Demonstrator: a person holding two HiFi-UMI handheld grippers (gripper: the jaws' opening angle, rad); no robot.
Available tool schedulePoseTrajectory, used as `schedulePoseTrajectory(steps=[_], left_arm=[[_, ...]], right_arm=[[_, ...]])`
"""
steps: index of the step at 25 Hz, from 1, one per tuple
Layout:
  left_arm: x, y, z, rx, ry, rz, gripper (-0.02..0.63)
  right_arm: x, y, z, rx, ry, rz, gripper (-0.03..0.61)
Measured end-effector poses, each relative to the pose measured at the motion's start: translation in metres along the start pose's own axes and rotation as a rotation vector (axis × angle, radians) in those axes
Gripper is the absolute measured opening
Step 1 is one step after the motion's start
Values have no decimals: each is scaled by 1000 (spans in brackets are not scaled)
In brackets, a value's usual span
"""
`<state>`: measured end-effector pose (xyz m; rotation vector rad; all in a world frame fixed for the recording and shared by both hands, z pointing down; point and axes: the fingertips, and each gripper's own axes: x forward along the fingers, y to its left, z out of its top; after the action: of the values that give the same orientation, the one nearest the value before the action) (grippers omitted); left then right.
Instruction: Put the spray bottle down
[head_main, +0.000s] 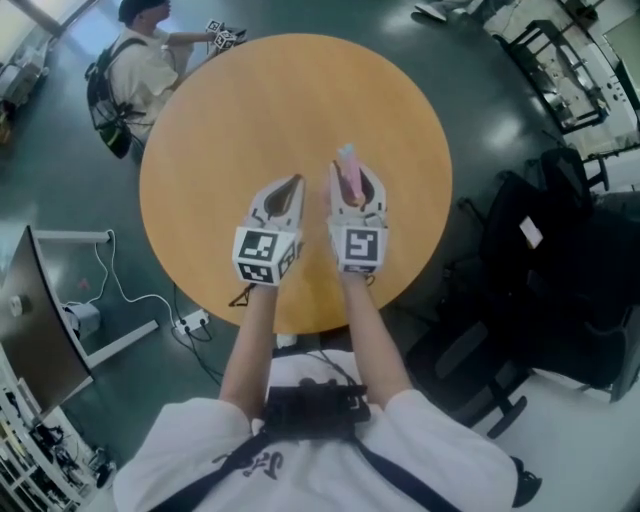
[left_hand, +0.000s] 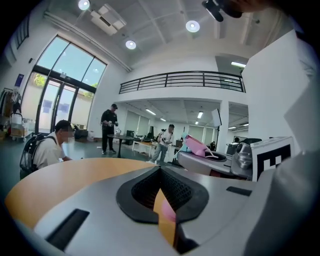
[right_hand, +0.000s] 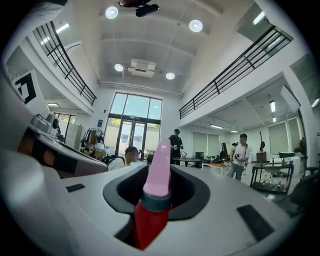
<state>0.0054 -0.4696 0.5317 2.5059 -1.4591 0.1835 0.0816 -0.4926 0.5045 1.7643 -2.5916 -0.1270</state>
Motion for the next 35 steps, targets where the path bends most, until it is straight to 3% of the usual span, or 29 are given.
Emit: schedulePoseTrajectory(steps=[10, 16, 20, 27, 35], left_arm=[[19, 11, -38, -73, 55, 13, 12], [19, 16, -64, -108, 102, 28, 12], [16, 11, -73, -119, 125, 33, 12], [10, 11, -72, -112, 137, 29, 12], [-15, 19, -63, -111, 92, 28, 12]], right_arm=[[19, 7, -69, 13, 69, 63, 129], [22, 15, -94, -30, 80, 96, 129], [13, 15, -96, -42, 35, 91, 132], [14, 8, -103, 24, 52, 55, 155], [5, 8, -89, 48, 53, 36, 221]])
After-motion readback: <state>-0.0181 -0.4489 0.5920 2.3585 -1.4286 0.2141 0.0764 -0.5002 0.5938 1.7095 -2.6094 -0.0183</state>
